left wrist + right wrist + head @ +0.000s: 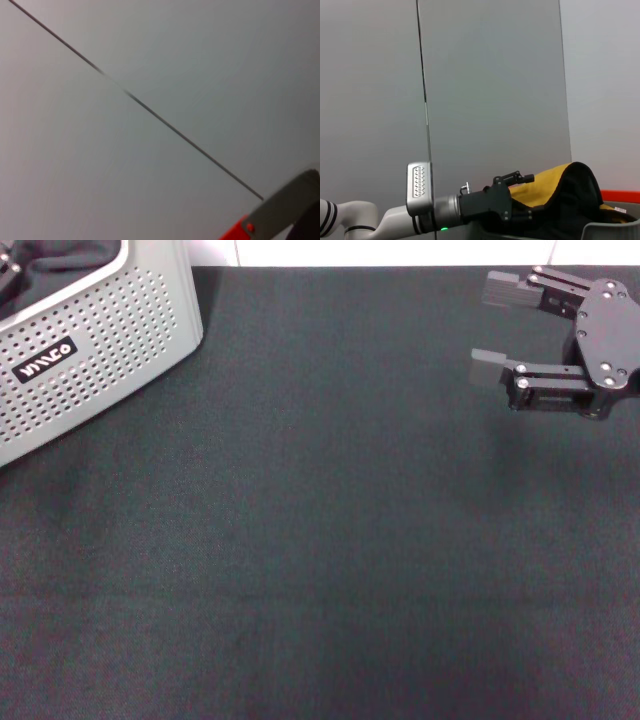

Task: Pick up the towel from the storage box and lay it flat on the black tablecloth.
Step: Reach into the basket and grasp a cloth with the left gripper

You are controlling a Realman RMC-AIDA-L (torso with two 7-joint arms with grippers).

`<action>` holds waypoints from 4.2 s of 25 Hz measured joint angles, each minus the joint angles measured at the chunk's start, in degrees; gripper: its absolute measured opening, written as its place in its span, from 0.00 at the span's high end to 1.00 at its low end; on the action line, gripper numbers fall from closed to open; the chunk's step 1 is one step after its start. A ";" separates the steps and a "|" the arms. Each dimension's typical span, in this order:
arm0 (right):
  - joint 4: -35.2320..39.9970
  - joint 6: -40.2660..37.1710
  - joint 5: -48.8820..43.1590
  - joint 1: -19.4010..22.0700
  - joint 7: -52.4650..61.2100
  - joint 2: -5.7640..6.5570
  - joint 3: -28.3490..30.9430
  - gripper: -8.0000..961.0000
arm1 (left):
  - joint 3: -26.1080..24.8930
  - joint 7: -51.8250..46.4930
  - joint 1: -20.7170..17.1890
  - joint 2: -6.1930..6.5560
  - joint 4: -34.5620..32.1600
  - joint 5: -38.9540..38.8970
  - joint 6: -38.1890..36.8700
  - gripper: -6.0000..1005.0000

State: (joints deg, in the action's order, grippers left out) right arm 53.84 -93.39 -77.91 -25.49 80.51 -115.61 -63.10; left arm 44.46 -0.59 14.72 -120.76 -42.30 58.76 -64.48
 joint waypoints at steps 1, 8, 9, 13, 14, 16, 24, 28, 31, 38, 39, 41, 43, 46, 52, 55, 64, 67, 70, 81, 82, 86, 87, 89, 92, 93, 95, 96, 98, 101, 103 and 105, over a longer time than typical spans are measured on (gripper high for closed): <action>0.00 -0.03 0.01 0.02 0.00 -0.01 0.00 0.10 | 1.26 0.20 -0.44 0.00 -0.67 -0.85 1.20 0.20; -0.29 -0.73 0.04 0.18 0.00 -0.05 0.00 0.10 | 6.05 4.16 -1.54 0.01 -2.44 -4.12 6.86 0.20; -0.30 -0.73 0.04 0.18 0.00 -0.05 0.00 0.10 | 6.19 4.46 -1.54 0.01 -2.52 -4.27 7.10 0.20; -0.32 -0.97 0.04 0.18 0.00 -0.05 0.01 0.10 | 6.86 6.04 -1.58 0.01 -2.59 -6.61 7.48 0.20; -0.32 -1.10 0.05 0.18 0.00 -0.05 0.03 0.10 | 7.03 6.99 -1.62 0.01 -2.60 -7.34 7.66 0.20; -0.32 -1.26 0.08 0.18 0.00 -0.05 0.07 0.10 | 7.21 8.40 -1.65 0.02 -2.61 -8.30 8.16 0.20; -0.31 -1.36 0.21 0.17 0.00 -0.05 0.09 0.10 | 10.40 14.33 -1.58 0.01 -2.58 -13.60 13.64 0.20; -0.30 -1.36 0.22 0.17 0.00 0.00 0.09 0.10 | 14.56 15.36 -2.78 0.25 -3.29 -17.51 13.50 0.20; -0.30 -1.36 0.22 0.17 0.00 0.02 0.09 0.10 | 17.21 14.49 -4.19 0.25 -5.15 -18.40 13.51 0.20; -0.24 -1.35 0.23 0.17 -0.03 0.04 0.09 0.10 | 19.44 14.86 -4.49 0.39 -5.80 -19.19 16.70 0.20; -0.24 -1.35 0.25 0.17 -0.06 0.04 0.09 0.10 | 19.34 15.12 -4.39 0.39 -5.79 -19.27 17.44 0.20; -0.25 -1.39 0.48 0.20 -0.23 0.04 0.09 0.10 | 19.28 16.06 -4.19 0.38 -5.78 -19.92 18.71 0.20; -0.26 -1.74 0.76 0.40 -0.57 0.04 0.09 0.10 | 19.29 17.47 -4.05 0.37 -5.76 -21.23 19.41 0.20; -0.28 -2.15 0.96 0.59 -0.73 0.04 0.10 0.10 | 19.35 19.94 -3.94 0.36 -5.72 -23.82 20.05 0.20; -0.38 -2.85 1.03 0.76 -0.78 -0.05 0.70 0.10 | 19.71 22.76 -3.90 0.17 -5.68 -26.47 20.20 0.20; -0.40 -3.13 1.03 0.83 -0.81 -0.05 0.71 0.10 | 19.78 24.38 -3.92 0.09 -5.68 -27.80 20.16 0.20; -0.41 -3.15 1.05 1.16 -0.89 -0.05 0.70 0.11 | 20.64 29.46 -4.43 0.07 -6.02 -33.27 19.30 0.20; -0.41 -3.18 1.47 1.49 -1.10 -0.05 0.70 0.10 | 21.66 30.31 -4.81 0.17 -6.17 -35.45 18.19 0.20; -0.41 -3.43 1.72 1.66 -1.38 -0.05 0.76 0.10 | 21.88 30.47 -4.98 0.23 -6.19 -36.13 16.81 0.20; -0.41 -3.64 2.13 1.67 -1.41 -0.05 0.79 0.10 | 21.65 32.02 -4.84 0.27 -6.05 -36.96 15.83 0.20; -0.42 -3.64 2.22 1.67 -1.41 -0.05 0.79 0.10 | 21.68 32.67 -4.84 0.26 -6.01 -37.56 15.82 0.20; -0.47 -3.64 2.33 1.67 -1.46 -0.05 0.79 0.10 | 21.95 35.87 -4.83 0.21 -5.51 -40.23 15.79 0.20; -0.48 -3.64 2.33 1.67 -1.46 -0.05 0.79 0.10 | 21.95 36.28 -4.81 0.19 -5.32 -40.36 15.79 0.20; -0.49 -3.64 2.33 1.67 -1.47 -0.05 0.79 0.10 | 21.95 37.35 -4.62 0.13 -4.66 -40.50 15.75 0.20; -0.50 -3.69 2.33 1.67 -1.49 -0.05 0.79 0.10 | 22.06 39.33 -4.42 0.10 -4.22 -41.38 15.66 0.27; -0.49 -3.72 2.33 1.67 -1.49 -0.05 0.79 0.10 | 22.25 40.33 -4.41 0.06 -4.08 -42.19 15.35 0.29; -0.50 -3.81 2.34 1.67 -1.49 -0.05 0.79 0.10 | 22.68 42.17 -4.41 0.04 -3.44 -43.77 13.94 0.32; -0.49 -3.91 2.35 1.67 -1.50 -0.05 0.79 0.10 | 22.96 43.11 -4.39 0.04 -2.96 -44.68 12.71 0.32; -0.49 -4.24 2.37 1.67 -1.50 -0.05 0.79 0.10 | 23.33 44.28 -4.35 0.07 -2.41 -45.97 11.24 0.33; -0.49 -4.51 2.40 1.70 -1.51 -0.05 0.79 0.10 | 23.55 45.58 -4.32 0.14 -2.12 -46.95 10.93 0.34; -0.49 -4.54 2.50 1.75 -1.55 -0.05 0.79 0.10 | 23.56 46.50 -4.32 0.12 -1.83 -47.15 11.12 0.35; -0.49 -4.68 2.61 1.79 -1.58 -0.05 0.79 0.10 | 23.56 47.14 -4.27 0.07 -1.50 -47.51 11.09 0.36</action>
State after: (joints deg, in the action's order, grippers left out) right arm 53.34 -98.07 -75.30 -23.69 78.93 -115.66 -62.31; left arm 68.03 46.55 10.44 -120.69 -43.81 11.26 -53.39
